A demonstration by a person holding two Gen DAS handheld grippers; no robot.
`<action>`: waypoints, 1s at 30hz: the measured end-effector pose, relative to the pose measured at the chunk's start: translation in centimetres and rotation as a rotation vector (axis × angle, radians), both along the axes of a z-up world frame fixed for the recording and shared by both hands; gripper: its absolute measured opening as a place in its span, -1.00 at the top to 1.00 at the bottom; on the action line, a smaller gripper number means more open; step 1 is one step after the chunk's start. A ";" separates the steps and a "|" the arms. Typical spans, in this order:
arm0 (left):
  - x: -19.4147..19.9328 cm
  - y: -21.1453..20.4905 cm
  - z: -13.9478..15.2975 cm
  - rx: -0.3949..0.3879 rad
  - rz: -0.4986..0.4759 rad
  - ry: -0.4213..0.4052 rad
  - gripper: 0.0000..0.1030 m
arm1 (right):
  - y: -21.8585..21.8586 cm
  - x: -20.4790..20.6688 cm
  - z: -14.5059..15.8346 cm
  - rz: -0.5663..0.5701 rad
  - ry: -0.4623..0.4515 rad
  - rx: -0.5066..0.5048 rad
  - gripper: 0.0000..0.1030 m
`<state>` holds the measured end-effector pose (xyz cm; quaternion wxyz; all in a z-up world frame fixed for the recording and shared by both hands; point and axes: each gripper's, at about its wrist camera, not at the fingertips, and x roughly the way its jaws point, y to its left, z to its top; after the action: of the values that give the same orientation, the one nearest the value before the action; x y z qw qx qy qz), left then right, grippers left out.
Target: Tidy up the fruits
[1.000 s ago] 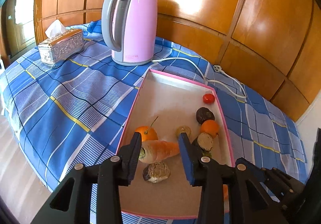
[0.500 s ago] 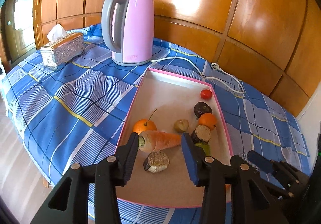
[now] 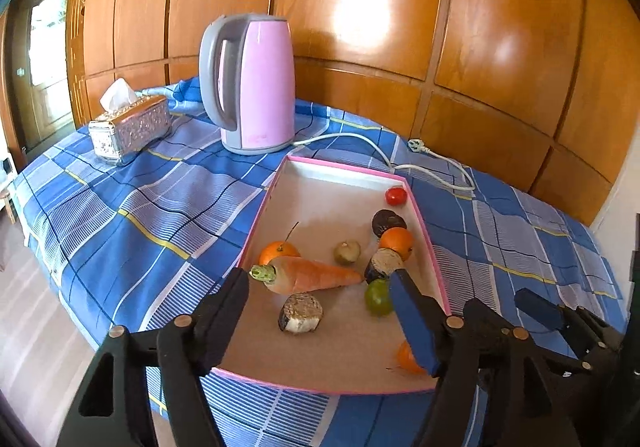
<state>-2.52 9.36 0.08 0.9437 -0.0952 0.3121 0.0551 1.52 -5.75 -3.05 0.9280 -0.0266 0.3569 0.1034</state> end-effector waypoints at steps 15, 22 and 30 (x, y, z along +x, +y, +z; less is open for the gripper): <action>-0.4 0.1 0.0 0.016 0.015 -0.010 -0.64 | -0.2 -0.3 -0.1 0.006 0.010 -0.002 -0.24; -0.3 0.2 -0.1 0.015 0.016 -0.009 -0.67 | 0.0 -0.2 -0.3 0.015 0.016 -0.006 -0.24; -0.4 0.3 -0.1 0.014 0.017 -0.008 -0.69 | 0.1 -0.4 -0.5 0.019 0.018 -0.007 -0.24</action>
<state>-2.90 9.62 -0.02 0.9451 -0.0912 0.3071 0.0648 1.14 -5.61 -3.50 0.9236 -0.0325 0.3654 0.1113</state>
